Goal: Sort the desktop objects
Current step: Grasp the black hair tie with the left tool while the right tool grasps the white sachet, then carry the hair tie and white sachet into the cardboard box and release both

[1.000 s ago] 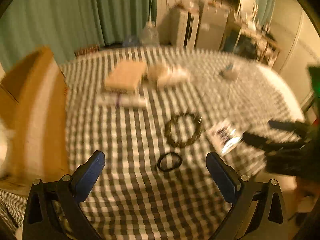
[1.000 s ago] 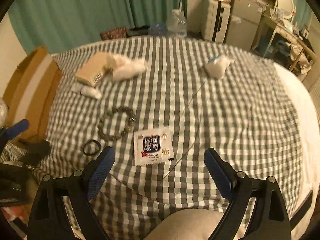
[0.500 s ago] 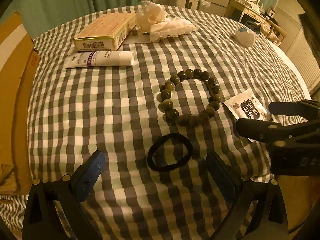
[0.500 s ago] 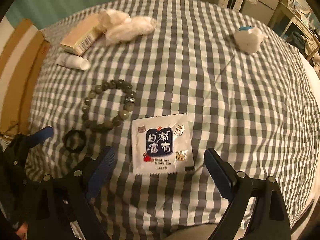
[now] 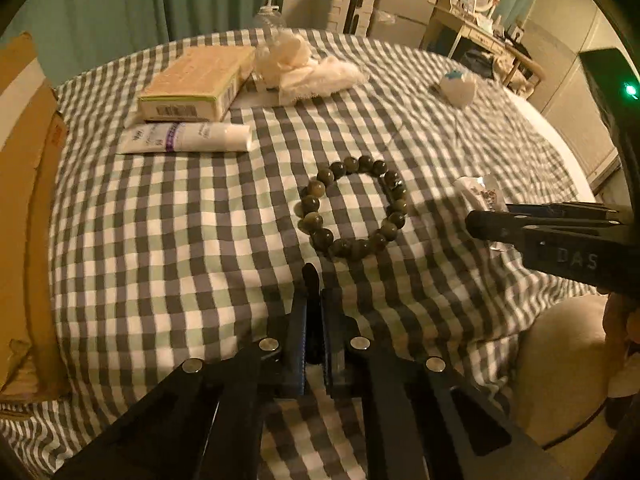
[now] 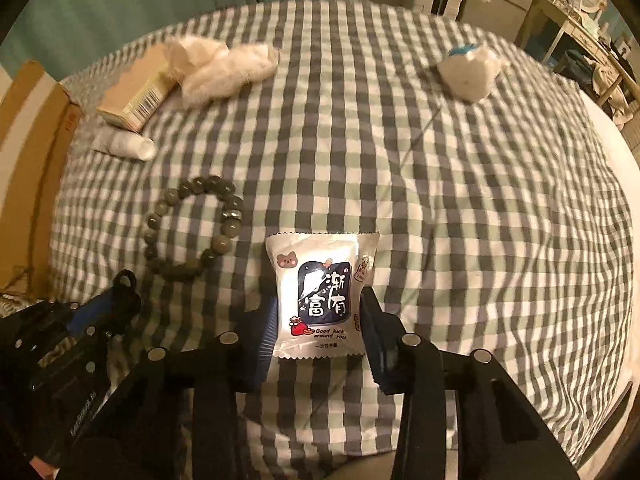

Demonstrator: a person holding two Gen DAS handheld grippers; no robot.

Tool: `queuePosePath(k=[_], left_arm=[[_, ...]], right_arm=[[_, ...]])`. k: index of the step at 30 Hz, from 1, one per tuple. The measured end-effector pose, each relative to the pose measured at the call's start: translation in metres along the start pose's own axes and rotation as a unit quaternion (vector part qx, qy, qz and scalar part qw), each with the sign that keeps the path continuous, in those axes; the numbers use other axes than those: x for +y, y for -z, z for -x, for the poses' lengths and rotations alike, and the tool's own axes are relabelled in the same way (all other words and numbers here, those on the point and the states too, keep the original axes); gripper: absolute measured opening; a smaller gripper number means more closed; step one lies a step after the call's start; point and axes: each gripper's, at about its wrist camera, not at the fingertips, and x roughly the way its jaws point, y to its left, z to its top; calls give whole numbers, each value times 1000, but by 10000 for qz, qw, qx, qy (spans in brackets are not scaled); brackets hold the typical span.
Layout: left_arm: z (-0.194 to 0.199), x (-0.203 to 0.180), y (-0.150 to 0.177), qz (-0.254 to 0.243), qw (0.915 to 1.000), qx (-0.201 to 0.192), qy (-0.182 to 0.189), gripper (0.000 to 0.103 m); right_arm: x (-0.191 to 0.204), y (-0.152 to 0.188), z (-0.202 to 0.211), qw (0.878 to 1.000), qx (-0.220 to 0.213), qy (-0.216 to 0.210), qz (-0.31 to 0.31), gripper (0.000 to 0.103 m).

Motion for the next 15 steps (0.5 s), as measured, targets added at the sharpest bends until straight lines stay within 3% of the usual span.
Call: queuePosePath(k=[8, 15], left_arm=[[71, 0, -11, -74, 9976, -681, 41, 6], [172, 25, -38, 33, 9870, -1607, -51, 6]], right_arm=[[4, 14, 77, 9974, -557, -460, 27, 38], [65, -3, 165, 9858, -1371, -807, 540, 38]])
